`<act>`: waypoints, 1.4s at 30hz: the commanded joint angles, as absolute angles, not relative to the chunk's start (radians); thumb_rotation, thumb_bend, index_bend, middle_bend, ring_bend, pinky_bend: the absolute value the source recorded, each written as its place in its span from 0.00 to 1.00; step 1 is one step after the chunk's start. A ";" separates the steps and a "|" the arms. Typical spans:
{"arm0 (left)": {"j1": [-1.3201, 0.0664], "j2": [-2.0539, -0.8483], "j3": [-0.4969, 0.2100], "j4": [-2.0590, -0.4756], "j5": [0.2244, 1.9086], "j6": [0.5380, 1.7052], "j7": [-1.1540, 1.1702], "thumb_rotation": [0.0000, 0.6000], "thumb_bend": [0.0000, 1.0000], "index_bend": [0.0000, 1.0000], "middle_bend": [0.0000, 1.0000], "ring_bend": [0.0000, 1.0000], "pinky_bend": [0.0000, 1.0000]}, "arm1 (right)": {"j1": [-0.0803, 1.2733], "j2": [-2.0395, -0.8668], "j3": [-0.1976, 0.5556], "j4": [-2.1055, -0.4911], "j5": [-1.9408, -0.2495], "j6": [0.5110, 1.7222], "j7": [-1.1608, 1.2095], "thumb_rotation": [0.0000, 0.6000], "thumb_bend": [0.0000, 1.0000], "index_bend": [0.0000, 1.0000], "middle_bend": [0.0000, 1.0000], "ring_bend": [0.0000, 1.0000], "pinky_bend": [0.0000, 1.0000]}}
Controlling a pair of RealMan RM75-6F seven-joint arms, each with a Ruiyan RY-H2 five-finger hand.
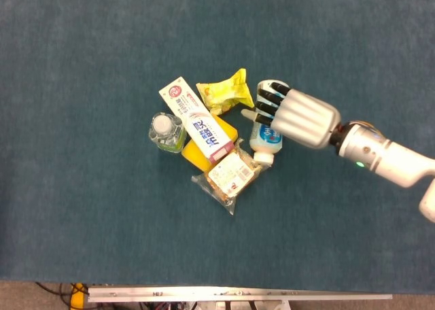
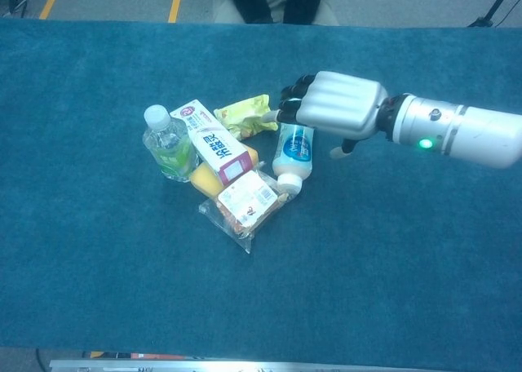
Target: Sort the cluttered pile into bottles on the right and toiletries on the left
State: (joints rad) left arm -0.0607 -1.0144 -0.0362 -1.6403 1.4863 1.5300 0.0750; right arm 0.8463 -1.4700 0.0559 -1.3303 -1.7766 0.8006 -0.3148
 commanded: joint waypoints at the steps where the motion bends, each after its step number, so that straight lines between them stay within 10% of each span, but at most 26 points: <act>1: -0.059 -1.015 -0.037 -1.637 1.483 1.529 0.073 1.00 0.37 0.33 0.36 0.29 0.25 | 0.859 -1.490 0.051 -1.312 -1.767 0.795 -0.324 1.00 0.00 0.10 0.25 0.14 0.22; 18: -0.051 -1.020 -0.038 -1.613 1.477 1.525 0.047 1.00 0.37 0.33 0.36 0.29 0.25 | 0.896 -1.615 0.027 -1.169 -1.703 0.758 -0.358 1.00 0.00 0.12 0.26 0.14 0.22; 29: -0.053 -1.025 -0.039 -1.597 1.473 1.512 0.033 1.00 0.37 0.33 0.36 0.29 0.25 | 0.893 -1.692 0.024 -1.055 -1.673 0.800 -0.337 1.00 0.00 0.55 0.51 0.39 0.31; 42: -0.057 -1.033 -0.038 -1.582 1.478 1.502 0.022 1.00 0.37 0.34 0.36 0.29 0.25 | 0.858 -1.600 0.045 -1.116 -1.594 0.837 -0.344 1.00 0.00 0.59 0.55 0.44 0.37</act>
State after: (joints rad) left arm -0.0567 -1.0326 -0.0384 -1.5824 1.4773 1.5020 0.0224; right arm 0.8665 -1.6141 0.0391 -1.1038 -1.6105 0.8370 -0.3345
